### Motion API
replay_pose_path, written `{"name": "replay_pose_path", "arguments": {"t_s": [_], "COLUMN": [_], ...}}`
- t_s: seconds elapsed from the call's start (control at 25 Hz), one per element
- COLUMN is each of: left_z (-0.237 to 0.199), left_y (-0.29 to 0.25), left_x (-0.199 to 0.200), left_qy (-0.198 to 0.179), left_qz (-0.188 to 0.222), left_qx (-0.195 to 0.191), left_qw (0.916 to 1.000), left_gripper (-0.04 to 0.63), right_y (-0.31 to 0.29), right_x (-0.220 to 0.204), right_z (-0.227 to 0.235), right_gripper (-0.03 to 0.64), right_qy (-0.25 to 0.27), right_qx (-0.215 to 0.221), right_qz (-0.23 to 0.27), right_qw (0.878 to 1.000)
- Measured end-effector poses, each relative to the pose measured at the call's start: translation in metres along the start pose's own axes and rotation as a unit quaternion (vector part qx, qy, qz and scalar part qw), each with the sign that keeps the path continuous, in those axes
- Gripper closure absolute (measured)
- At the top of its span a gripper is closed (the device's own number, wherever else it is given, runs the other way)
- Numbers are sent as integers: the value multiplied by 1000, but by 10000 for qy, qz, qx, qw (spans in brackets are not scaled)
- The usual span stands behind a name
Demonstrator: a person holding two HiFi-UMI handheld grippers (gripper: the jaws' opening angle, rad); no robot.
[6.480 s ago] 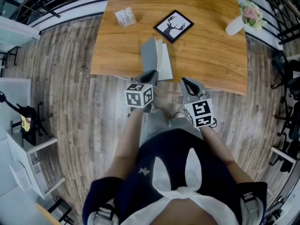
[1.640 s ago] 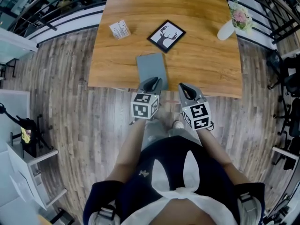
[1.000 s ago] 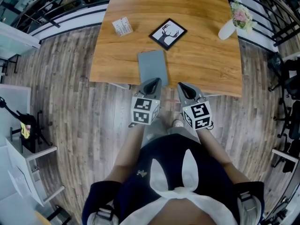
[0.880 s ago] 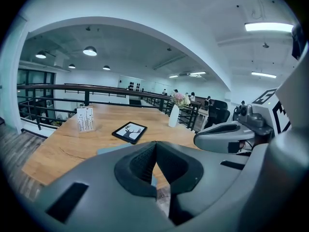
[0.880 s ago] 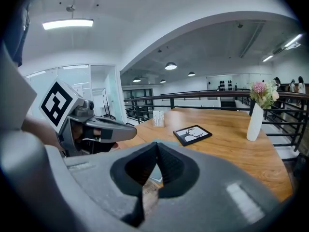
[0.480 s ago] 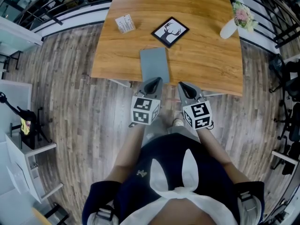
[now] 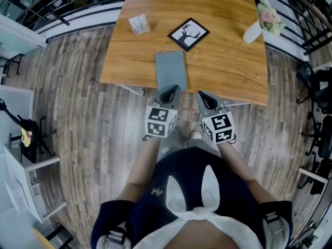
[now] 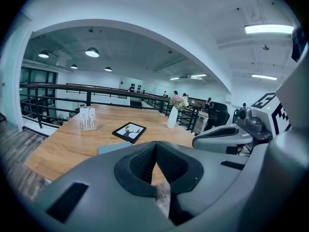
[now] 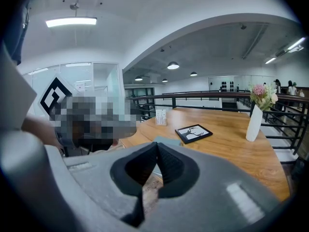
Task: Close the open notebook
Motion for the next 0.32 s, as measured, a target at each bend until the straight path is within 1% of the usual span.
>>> {"name": "replay_pose_path", "arguments": {"t_s": [0.32], "left_z": [-3], "left_y": [1], "left_x": [-1], "left_qy": [28], "left_qz": [7], "left_qx": [-10], "left_qw": [10000], "left_gripper": [578], "right_y": [-2], "right_x": [-1], "right_z": [-2], "right_gripper": [620], "right_qy": [4], "right_qx": [-15], "right_qz": [-41], "right_qw": [10000]}}
Point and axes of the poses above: the fingertips, and each gripper's own axes: y backward along the fingers, z to its right, x out of its top, the point moved 9 cm from there along y, backward along the fingers, and after that the axes turned 15 degrees about -x, right-handed, at the moved point
